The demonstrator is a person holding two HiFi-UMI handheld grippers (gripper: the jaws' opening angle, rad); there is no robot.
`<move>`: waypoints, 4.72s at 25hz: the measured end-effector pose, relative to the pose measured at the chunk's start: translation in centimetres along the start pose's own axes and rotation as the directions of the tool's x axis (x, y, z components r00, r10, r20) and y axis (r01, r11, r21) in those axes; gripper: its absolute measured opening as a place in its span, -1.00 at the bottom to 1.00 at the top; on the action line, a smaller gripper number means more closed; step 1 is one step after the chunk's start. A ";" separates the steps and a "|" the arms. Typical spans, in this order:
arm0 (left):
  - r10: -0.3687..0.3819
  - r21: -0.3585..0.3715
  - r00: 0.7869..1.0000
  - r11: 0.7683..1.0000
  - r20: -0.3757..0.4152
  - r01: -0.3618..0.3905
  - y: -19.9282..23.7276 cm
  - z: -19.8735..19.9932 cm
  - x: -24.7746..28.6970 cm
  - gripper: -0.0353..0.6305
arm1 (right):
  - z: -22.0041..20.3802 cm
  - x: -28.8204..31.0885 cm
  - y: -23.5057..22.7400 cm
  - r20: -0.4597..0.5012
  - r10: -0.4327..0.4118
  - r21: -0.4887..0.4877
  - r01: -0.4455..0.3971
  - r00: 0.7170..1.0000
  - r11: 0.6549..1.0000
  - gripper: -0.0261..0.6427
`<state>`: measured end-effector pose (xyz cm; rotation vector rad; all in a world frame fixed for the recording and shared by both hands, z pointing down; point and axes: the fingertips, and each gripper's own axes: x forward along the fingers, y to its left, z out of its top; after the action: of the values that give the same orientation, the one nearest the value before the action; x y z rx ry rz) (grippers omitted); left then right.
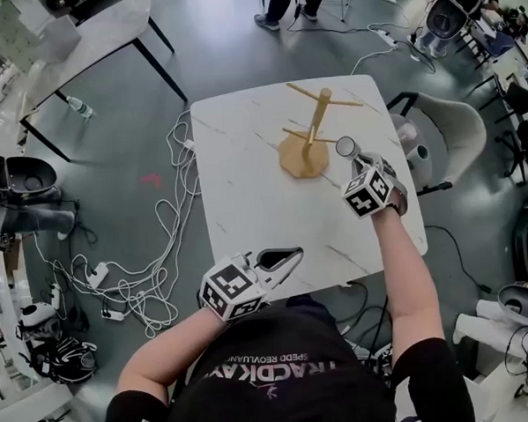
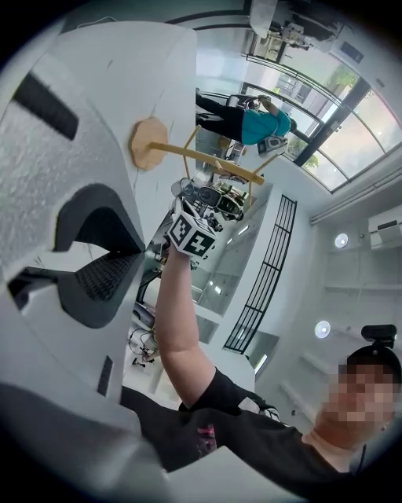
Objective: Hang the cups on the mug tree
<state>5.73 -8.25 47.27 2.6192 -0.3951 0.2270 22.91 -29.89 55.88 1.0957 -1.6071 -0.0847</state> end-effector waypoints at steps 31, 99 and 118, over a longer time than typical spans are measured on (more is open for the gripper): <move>-0.024 0.003 1.000 1.000 0.011 0.024 0.8 -1.9 -6.9 -0.90 | 5.1 0.9 2.2 -0.214 -0.202 -0.579 0.042 0.956 0.814 -0.80; -0.152 0.000 0.987 0.988 -0.052 0.152 -6.0 -7.5 -9.8 -0.90 | 7.9 -24.5 22.1 0.648 0.136 0.598 -0.611 0.749 0.518 -0.89; -0.117 -0.025 0.993 0.993 -0.024 0.117 -6.7 -8.0 -12.5 -0.90 | 7.3 -30.3 31.3 0.703 0.156 0.607 -0.700 0.694 0.377 -0.89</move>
<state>-4.65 4.22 48.47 2.6028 -0.2332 0.2145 -3.56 4.71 48.87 1.3554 -2.5720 1.0098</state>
